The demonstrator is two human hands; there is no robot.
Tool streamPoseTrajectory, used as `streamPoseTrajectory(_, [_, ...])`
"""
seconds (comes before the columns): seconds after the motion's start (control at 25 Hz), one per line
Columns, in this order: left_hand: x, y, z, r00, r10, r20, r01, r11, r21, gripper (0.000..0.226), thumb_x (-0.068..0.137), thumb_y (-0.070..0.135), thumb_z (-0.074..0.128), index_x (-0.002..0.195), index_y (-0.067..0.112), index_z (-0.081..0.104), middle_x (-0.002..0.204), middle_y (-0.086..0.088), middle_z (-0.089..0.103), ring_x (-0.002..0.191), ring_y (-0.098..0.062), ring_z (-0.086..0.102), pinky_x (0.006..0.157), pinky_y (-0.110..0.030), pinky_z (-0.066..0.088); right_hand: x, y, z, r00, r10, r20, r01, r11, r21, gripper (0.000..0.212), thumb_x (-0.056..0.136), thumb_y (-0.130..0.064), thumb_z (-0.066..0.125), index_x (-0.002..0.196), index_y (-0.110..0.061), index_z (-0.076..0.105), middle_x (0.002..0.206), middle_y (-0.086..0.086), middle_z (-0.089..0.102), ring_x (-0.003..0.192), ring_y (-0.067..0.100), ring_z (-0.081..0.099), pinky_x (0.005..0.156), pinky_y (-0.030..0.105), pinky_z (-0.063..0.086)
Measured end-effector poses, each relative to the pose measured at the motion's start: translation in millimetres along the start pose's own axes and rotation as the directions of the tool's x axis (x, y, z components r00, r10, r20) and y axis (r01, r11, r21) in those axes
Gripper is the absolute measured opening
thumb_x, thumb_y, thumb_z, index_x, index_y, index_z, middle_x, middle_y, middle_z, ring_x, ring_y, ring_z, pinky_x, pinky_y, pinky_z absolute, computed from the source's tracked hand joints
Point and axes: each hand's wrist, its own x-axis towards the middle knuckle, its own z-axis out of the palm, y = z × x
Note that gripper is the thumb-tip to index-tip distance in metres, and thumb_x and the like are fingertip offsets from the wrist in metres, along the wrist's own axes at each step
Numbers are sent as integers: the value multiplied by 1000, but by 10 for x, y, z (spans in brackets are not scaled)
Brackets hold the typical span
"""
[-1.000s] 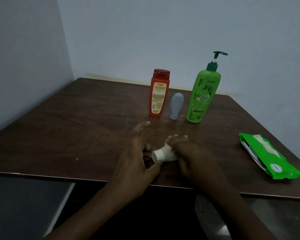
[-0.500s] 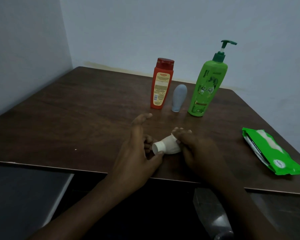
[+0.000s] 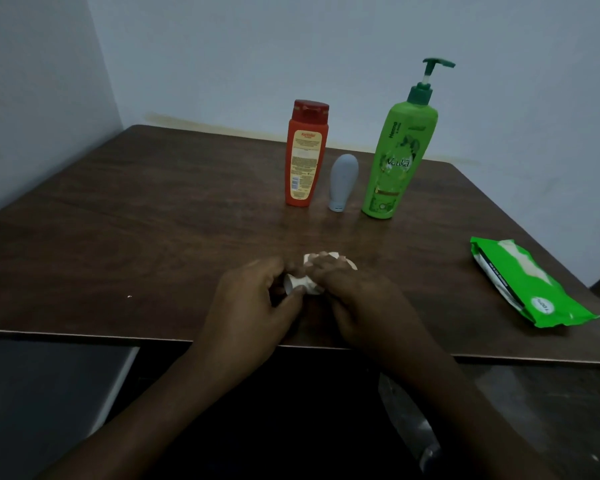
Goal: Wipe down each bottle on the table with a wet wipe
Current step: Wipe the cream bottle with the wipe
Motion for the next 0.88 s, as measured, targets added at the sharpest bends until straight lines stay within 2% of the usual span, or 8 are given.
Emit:
streamPoseTrajectory(0.16, [4,-54,17,1000,17,5,-17,998,59,34,74,14,85,106,22,76,98,13,74,87,1,67,78,-7,48,45,135,-38,993,106,-54,-108,994,-22,39,90,-10,59,128,-18,65,130,1,66,119,17,62,101,28,47])
streamPoseTrajectory(0.28, [12,-47,25,1000,12,-15,-11,999,49,33,74,13,86,104,22,76,93,21,67,84,5,63,77,0,43,40,224,-92,963,253,-90,-260,962,-83,37,94,-17,56,130,-21,63,126,4,68,111,25,64,93,34,51])
streamPoseTrajectory(0.4, [2,-43,34,999,8,-35,-6,999,32,29,73,11,86,100,18,77,84,26,61,75,15,60,73,4,41,-19,-5,-14,993,116,-17,-116,993,-34,43,89,-9,56,131,-16,62,134,3,63,123,17,58,106,27,43])
streamPoseTrajectory(0.48, [-2,-33,29,999,3,-39,-2,1000,12,27,74,10,85,99,17,77,82,26,62,78,18,60,72,4,41,-37,-17,-33,1000,15,8,-15,1000,18,44,88,-9,57,131,-18,63,134,-1,63,123,11,58,105,19,40])
streamPoseTrajectory(0.64, [-9,-21,15,999,-24,-32,23,1000,-9,31,78,16,83,108,22,76,93,19,72,86,10,65,74,4,41,24,283,-181,977,200,-79,-202,979,-22,38,94,-19,59,132,-24,62,127,2,68,110,20,66,95,28,50])
streamPoseTrajectory(0.68, [-10,-11,13,999,-37,-28,36,999,-20,30,79,16,83,107,23,76,91,22,70,90,10,65,73,3,41,10,224,-154,977,195,-83,-198,980,-28,40,93,-16,59,132,-22,62,129,2,67,113,18,64,97,26,48])
streamPoseTrajectory(0.8, [-10,10,8,999,-46,-13,45,997,-57,24,80,15,82,100,25,73,81,26,66,91,11,64,69,1,44,-63,-109,-39,999,32,27,-34,997,64,47,89,-8,58,134,-21,59,138,-3,59,127,9,55,107,23,42])
streamPoseTrajectory(0.88, [-9,-3,15,999,-48,-11,47,998,-42,22,80,16,82,98,24,73,85,21,70,91,8,65,69,-1,45,7,69,-109,997,74,35,-77,995,67,44,90,-13,57,133,-25,60,135,-4,62,122,12,60,103,29,48])
